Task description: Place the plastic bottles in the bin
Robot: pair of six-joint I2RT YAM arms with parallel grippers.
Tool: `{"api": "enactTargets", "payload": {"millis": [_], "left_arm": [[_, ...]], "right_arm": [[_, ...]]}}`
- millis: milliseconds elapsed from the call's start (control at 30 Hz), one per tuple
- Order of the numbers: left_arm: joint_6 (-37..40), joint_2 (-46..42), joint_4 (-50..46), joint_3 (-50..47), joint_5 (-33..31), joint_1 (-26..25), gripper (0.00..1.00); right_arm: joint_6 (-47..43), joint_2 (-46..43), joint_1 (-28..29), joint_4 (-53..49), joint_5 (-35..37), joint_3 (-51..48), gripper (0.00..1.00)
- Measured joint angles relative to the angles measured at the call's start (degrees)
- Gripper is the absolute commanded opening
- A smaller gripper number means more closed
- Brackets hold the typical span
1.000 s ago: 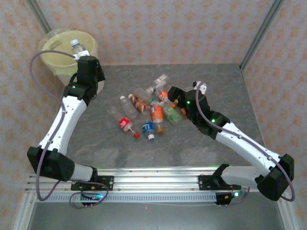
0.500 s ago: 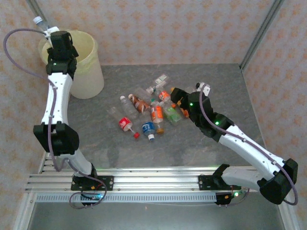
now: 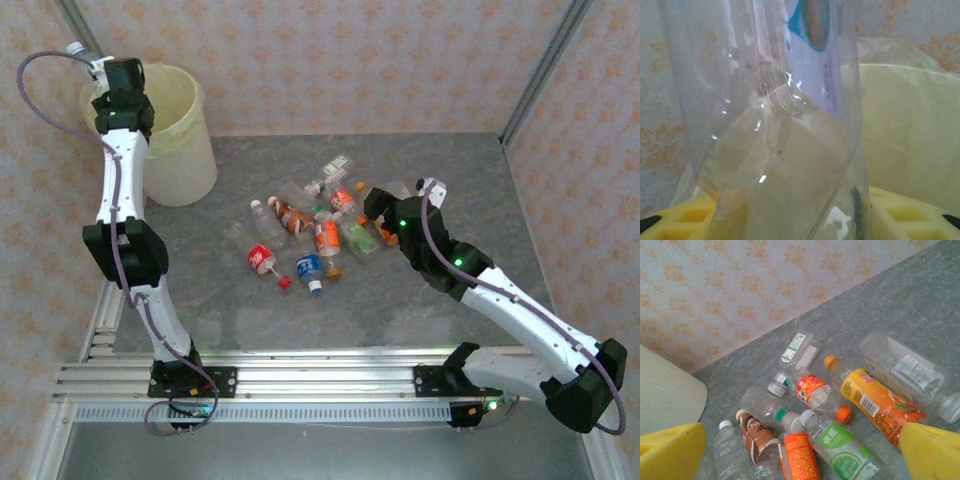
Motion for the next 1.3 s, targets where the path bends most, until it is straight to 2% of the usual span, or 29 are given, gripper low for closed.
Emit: {"api": "enactTargets", "payload": {"millis": [100,233,333,500,767,933,1067,1300], "left_arm": [[-0.5,1.11,-2.14,2.01,-1.46,0.13,0.6],[-1.79,1.11,-3.91,2.71,-3.17,0.39,0.78],[-2.21,1.11,-5.88,4.26,-3.78,0.44,0.83],[-4.37,0.52,-8.33,7.43,-3.17,0.44,0.99],[-9.99,-3.21,-13.51,7.65,3.28,0.44,1.0],[-12.76,-8.81,-14.12,4.37,9.42,-0.81,1.0],[-14.4,-16.15,-12.02,-2.49,15.19,-4.83,1.0],[-17.11,-26.58,-3.87,-17.27,25.09,-15.91,1.0]], "right_arm": [[0.85,-0.04,0.0,-1.14,0.2,0.0,0.99],[1.95,-1.18,0.0,-1.36,0.68,-0.98,0.99],[2.54,-2.69,0.0,-1.33,0.9,-2.34,0.99],[2.47,-3.39,-0.02,-1.36,1.42,-3.17,0.99],[2.27,-3.37,-0.5,-1.36,2.49,-3.63,0.99],[1.62,-2.89,-5.07,-1.33,-0.37,-4.59,0.99],[-0.48,-2.1,-8.41,-1.36,-2.78,-5.49,0.99],[-6.34,-0.17,-14.99,-1.42,-9.03,-6.1,0.99]]}}
